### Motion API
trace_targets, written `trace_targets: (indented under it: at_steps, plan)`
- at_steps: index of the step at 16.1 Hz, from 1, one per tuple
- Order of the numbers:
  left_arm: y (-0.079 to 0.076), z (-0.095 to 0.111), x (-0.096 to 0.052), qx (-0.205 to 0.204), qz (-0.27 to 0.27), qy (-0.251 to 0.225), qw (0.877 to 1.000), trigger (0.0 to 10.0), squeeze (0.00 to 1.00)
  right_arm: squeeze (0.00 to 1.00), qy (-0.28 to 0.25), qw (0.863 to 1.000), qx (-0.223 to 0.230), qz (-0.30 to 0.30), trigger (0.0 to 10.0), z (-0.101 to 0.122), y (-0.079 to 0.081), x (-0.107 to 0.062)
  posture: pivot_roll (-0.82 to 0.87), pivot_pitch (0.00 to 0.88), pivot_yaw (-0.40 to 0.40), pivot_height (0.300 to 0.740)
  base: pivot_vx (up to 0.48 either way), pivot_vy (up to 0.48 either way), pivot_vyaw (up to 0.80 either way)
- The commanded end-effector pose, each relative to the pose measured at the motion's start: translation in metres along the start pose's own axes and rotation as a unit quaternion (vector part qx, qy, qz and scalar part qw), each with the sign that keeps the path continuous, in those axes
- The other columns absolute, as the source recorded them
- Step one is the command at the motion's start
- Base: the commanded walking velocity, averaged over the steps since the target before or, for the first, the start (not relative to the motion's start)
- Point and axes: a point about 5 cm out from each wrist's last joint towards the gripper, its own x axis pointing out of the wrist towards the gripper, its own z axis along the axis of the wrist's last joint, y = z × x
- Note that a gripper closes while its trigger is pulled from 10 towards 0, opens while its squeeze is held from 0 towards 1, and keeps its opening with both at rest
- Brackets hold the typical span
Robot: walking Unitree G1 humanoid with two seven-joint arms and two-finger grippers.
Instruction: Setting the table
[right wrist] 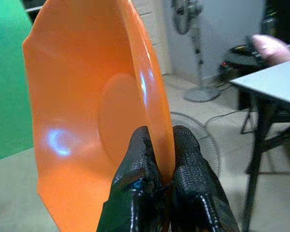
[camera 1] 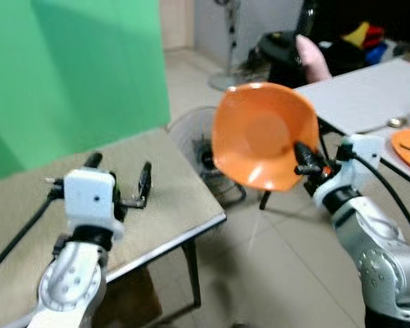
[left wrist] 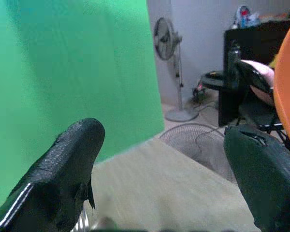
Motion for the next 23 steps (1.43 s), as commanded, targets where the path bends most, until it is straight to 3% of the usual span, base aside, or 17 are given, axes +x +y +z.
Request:
trace_targets:
  at_steps: [1,3,5,12,23]
  plan:
    - [-0.001,-0.002,0.002,-0.005,0.002,0.006,1.0,10.0,0.0,0.0,-0.027,1.0,-0.009,0.006,10.0,0.01,0.002,-0.001,-0.04,0.0,0.01,0.74,0.0,0.0,-0.79]
    - [-0.005,-0.006,0.003,-0.013,-0.005,0.012,1.0,10.0,0.0,0.0,-0.025,0.999,-0.031,-0.006,10.0,0.012,-0.002,-0.005,-0.06,0.0,0.015,0.74,0.0,0.0,-0.79]
    - [-0.007,-0.005,0.007,0.005,-0.014,0.005,1.0,10.0,0.0,0.0,-0.022,0.998,-0.038,-0.034,10.0,0.01,-0.011,-0.007,-0.07,0.0,0.024,0.74,0.0,0.0,-0.79]
    - [-0.009,-0.006,0.008,-0.005,-0.021,0.001,1.0,10.0,0.0,0.0,-0.013,0.997,-0.046,-0.065,10.0,0.006,-0.017,-0.012,-0.09,0.0,0.026,0.74,0.0,0.0,-0.8]
    - [-0.017,-0.008,0.011,-0.016,-0.048,-0.003,0.999,10.0,0.0,0.0,-0.012,0.992,-0.058,-0.107,10.0,0.011,-0.026,-0.018,-0.13,0.0,0.036,0.74,0.334,0.0,-0.8]
